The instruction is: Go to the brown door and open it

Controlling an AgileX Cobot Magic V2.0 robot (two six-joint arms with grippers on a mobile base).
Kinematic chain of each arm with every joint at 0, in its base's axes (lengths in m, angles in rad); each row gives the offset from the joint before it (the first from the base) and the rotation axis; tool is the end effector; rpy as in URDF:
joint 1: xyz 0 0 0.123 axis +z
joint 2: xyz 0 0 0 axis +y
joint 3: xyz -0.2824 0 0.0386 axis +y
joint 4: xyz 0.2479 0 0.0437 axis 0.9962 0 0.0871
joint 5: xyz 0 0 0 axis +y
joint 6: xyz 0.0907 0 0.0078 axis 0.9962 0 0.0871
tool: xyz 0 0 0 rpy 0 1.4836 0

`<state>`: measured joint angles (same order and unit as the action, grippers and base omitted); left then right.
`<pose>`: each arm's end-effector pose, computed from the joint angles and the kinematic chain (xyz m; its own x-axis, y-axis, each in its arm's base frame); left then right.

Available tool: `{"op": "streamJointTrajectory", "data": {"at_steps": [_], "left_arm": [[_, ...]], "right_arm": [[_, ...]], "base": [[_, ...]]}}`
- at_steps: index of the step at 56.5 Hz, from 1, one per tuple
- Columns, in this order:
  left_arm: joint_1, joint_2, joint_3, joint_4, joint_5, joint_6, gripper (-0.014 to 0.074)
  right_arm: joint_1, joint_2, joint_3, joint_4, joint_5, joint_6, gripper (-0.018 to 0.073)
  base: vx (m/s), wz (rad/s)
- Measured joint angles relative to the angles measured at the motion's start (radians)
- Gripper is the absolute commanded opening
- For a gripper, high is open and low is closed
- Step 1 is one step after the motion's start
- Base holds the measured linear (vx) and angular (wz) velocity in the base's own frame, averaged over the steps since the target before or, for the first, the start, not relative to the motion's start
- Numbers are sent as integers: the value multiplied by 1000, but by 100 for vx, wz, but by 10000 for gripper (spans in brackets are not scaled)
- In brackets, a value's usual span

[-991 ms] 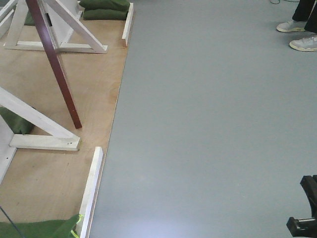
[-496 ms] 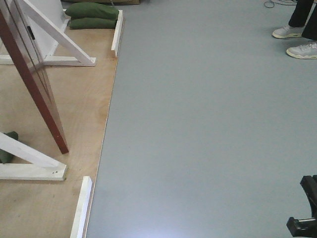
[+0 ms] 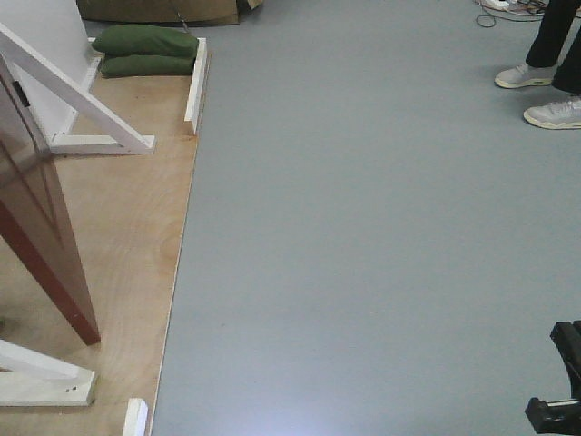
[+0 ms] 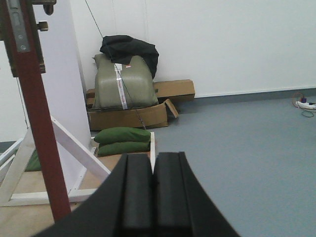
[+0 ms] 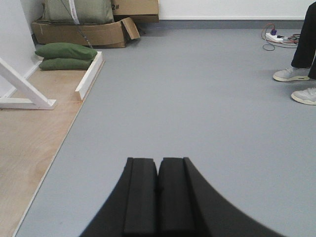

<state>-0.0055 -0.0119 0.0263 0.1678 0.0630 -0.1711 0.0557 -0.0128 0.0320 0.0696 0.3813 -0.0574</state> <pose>0.0567 0.0007 0.1992 0.0107 -0.0037 -0.9999 -0.0050 1.0000 -0.0037 0.0522 0.0053 0.1688 -0.3075 -0.0099 -0.9515 -0.0780 0.9968 0.0148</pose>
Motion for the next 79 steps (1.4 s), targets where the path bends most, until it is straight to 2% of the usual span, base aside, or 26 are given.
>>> {"op": "streamJointTrajectory", "data": {"at_steps": [53,79], "left_arm": [[0,0,0,0,0,0,-3],[0,0,0,0,0,0,-3]], "right_arm": [[0,0,0,0,0,0,0],[0,0,0,0,0,0,0]], "base": [[40,7],[19,0]]}}
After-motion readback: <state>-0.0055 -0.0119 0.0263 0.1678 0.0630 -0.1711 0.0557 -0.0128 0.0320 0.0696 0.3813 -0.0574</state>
